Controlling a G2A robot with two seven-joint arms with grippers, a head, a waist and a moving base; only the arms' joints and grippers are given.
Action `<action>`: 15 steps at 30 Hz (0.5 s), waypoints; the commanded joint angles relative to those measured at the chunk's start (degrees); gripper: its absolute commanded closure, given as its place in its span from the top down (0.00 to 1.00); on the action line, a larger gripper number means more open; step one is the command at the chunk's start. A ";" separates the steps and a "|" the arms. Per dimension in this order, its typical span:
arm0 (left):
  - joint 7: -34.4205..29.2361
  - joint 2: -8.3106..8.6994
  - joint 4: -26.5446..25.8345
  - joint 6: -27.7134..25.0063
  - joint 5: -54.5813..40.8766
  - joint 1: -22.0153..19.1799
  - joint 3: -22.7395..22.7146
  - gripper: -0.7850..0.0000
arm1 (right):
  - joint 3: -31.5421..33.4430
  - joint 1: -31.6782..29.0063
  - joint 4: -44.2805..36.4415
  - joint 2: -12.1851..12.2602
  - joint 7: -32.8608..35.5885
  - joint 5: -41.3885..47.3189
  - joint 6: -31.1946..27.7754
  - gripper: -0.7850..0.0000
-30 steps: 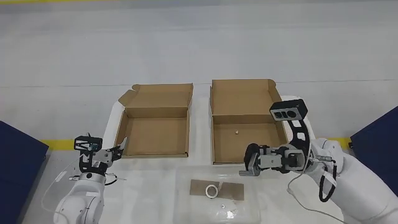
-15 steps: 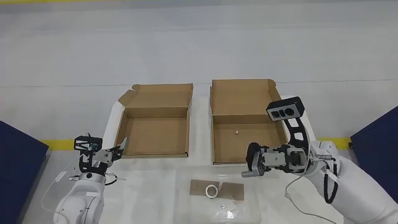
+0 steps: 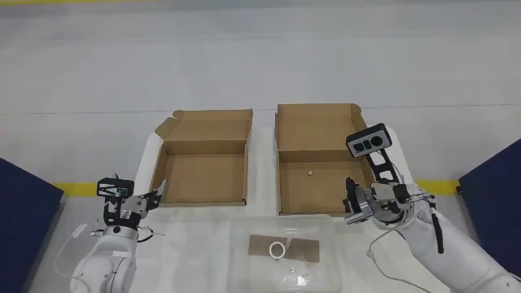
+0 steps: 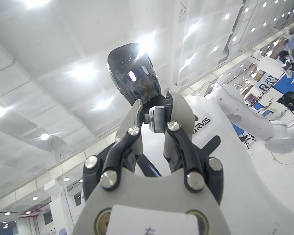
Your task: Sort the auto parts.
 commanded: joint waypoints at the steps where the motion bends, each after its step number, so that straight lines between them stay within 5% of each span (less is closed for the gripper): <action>1: 0.00 0.00 0.00 0.00 0.00 0.00 0.00 1.00 | 0.00 0.00 -0.02 0.02 -0.03 -0.03 -0.03 0.00; 15: 0.00 0.00 0.00 0.00 0.00 0.00 0.00 1.00 | 0.26 -2.12 -1.43 -2.58 -1.49 4.89 8.26 0.00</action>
